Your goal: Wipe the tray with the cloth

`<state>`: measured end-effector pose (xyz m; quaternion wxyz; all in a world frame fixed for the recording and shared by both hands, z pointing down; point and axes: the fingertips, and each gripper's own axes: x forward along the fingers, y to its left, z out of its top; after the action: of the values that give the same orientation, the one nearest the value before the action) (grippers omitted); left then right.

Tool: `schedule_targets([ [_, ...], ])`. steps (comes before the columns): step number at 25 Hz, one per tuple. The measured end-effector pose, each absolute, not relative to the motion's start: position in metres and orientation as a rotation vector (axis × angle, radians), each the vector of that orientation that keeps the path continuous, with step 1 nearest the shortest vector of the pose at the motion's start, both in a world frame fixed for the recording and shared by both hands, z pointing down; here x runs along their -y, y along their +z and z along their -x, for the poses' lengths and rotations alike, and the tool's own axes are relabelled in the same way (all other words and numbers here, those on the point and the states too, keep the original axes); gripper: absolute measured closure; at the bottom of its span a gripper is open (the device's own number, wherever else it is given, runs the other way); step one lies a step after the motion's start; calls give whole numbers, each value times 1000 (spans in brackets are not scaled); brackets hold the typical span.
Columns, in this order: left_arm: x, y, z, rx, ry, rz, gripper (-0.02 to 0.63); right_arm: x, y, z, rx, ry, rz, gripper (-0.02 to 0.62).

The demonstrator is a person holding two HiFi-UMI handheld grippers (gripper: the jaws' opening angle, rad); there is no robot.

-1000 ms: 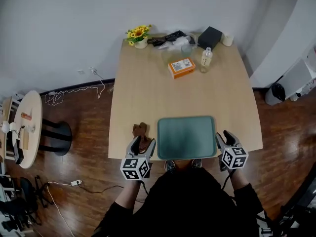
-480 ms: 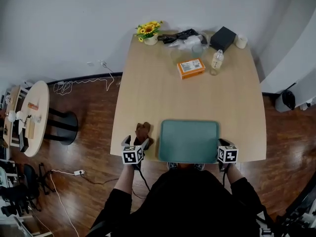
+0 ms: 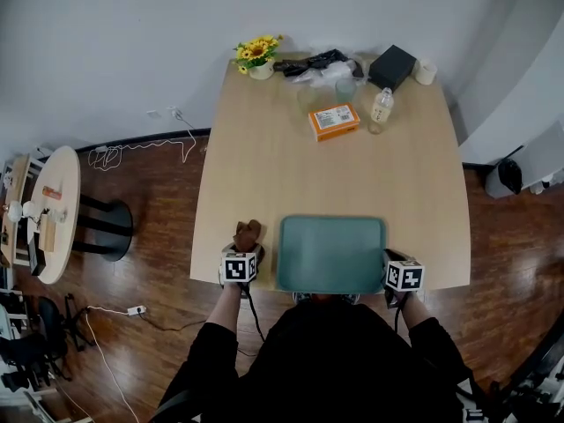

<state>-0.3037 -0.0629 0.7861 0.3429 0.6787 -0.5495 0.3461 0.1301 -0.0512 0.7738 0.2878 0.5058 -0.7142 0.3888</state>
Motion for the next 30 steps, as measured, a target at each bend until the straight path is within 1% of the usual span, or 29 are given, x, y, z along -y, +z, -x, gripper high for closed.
schedule_targets([
  [1,63,783,302,1430,904,-1766,480,51,774,-130,1908,1040,-1353,571],
  [3,64,772,295,1425,887,-1788,505,51,774,-131,1906,1043,-1356,570],
  [7,66,708,250,1385,658,-1931,515,52,773,-131,1914,1039,-1357,569],
  [10,53,682,199,1266,618,-2045,517,51,773,-133,1918,1029,-1374,571],
  [12,45,691,166,1164,665,-2087,522,51,773,-132,1918,1028,-1380,571],
  [14,47,715,143,1106,776,-2096,526,52,774,-131,1918,1025,-1377,571],
  [16,60,747,146,1152,955,-2028,526,51,774,-129,1918,1026,-1369,569],
  [18,80,771,165,1248,1070,-1909,526,50,775,-128,1919,1024,-1362,569],
  [20,99,774,174,1287,1083,-1847,526,50,774,-128,1922,1015,-1354,568],
  [23,119,770,168,1273,1100,-1853,526,52,774,-127,1926,1007,-1353,568],
  [26,127,772,132,1178,1148,-1917,526,51,774,-126,1926,998,-1354,568],
  [30,132,775,50,985,1244,-2058,526,51,773,-126,1937,1021,-1353,566],
])
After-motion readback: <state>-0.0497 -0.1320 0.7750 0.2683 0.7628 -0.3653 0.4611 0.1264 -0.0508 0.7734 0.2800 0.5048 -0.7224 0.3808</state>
